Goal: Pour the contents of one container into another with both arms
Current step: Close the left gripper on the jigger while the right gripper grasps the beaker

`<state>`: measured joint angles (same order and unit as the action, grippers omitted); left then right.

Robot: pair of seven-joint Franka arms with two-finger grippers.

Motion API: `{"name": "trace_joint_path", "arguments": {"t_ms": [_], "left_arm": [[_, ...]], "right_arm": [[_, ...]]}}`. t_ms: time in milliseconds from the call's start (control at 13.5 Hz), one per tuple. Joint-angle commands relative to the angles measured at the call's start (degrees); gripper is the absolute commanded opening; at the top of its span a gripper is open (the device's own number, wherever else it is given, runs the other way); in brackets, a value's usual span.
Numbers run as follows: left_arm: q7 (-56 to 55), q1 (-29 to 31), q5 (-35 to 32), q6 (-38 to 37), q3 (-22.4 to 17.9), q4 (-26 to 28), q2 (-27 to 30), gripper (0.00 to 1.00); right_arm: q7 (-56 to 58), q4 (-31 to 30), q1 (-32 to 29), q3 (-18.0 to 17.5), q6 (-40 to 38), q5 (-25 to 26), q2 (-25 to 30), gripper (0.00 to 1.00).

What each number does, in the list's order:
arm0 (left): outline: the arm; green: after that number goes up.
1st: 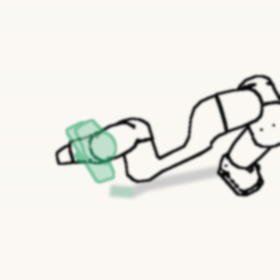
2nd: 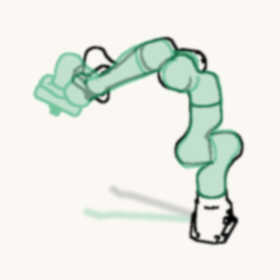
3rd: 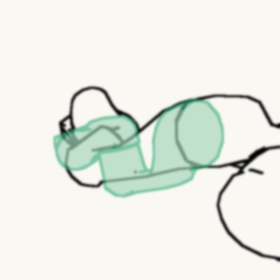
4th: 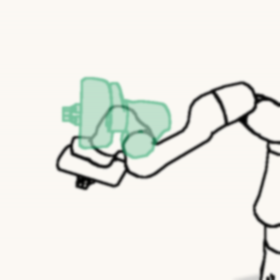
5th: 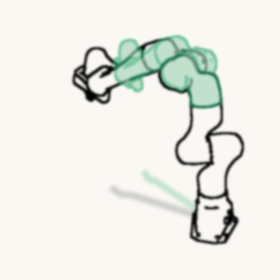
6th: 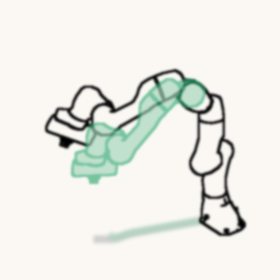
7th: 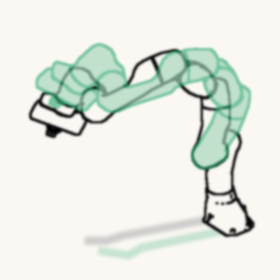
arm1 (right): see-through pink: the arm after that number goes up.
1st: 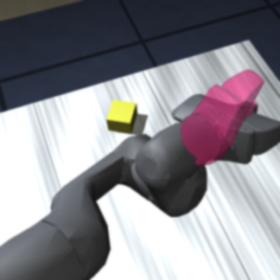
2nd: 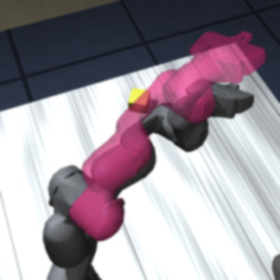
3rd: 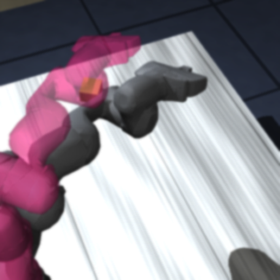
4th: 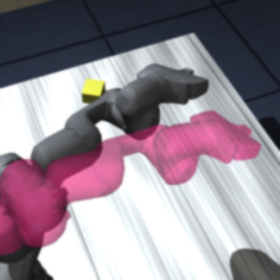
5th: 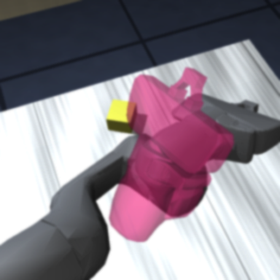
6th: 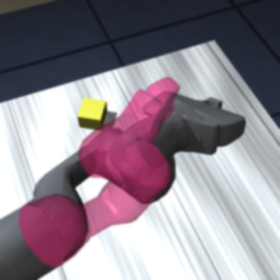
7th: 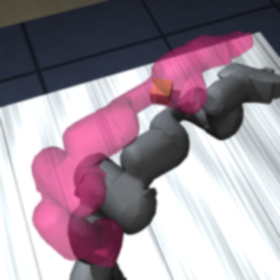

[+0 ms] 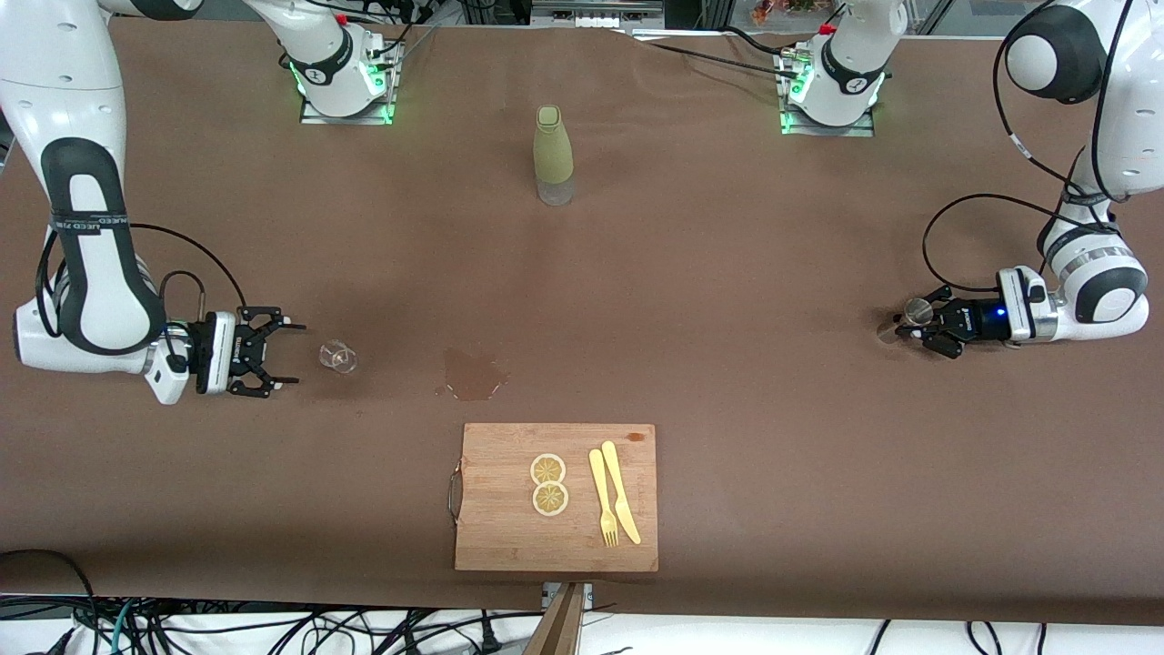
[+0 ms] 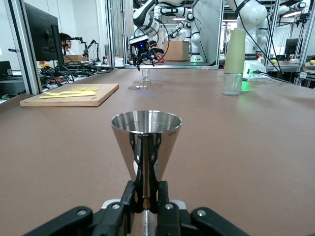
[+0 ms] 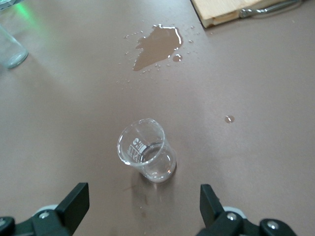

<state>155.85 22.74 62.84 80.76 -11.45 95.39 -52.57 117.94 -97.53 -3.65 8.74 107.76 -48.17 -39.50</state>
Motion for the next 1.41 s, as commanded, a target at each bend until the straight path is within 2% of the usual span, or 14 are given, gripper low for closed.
{"name": "trace_joint_path", "arguments": {"t_ms": [0, 371, 668, 891, 1114, 1263, 1337], "left_arm": [[5.60, -0.50, 2.11, -1.05, -1.56, -0.55, -0.61, 0.00], [5.16, -1.03, 1.68, -1.22, -1.56, -0.64, -0.08, 0.00], [3.94, -4.62, 0.71, -1.31, -1.65, -1.43, 3.60, 0.00], [-0.43, -9.97, 0.88, -0.53, -1.47, -1.52, 5.28, 0.00], [-10.00, -15.95, 4.74, 4.03, -1.47, -0.56, 7.65, 0.00], [-16.25, -20.86, 9.29, 5.18, -1.47, -0.55, 7.92, 0.00], [-18.46, -23.33, 11.41, 8.15, -1.47, -0.38, 8.53, 0.00]], "right_arm": [[7.46, -1.00, -0.56, -0.04, -1.15, -4.20, -0.66, 1.00], [15.81, -0.82, -0.65, 0.05, -2.82, -9.91, -3.04, 1.00], [20.65, -0.73, -1.00, 0.05, -4.14, -13.08, -4.97, 1.00], [22.24, -0.56, -1.44, 0.05, -5.37, -14.23, -6.38, 1.00], [23.29, -0.47, -1.53, 0.05, -6.60, -16.15, -7.52, 1.00], [23.91, -0.47, -1.53, -0.04, -6.69, -17.04, -8.14, 1.00], [24.00, -0.47, -1.44, -0.04, -6.78, -17.48, -8.14, 1.00]]}}
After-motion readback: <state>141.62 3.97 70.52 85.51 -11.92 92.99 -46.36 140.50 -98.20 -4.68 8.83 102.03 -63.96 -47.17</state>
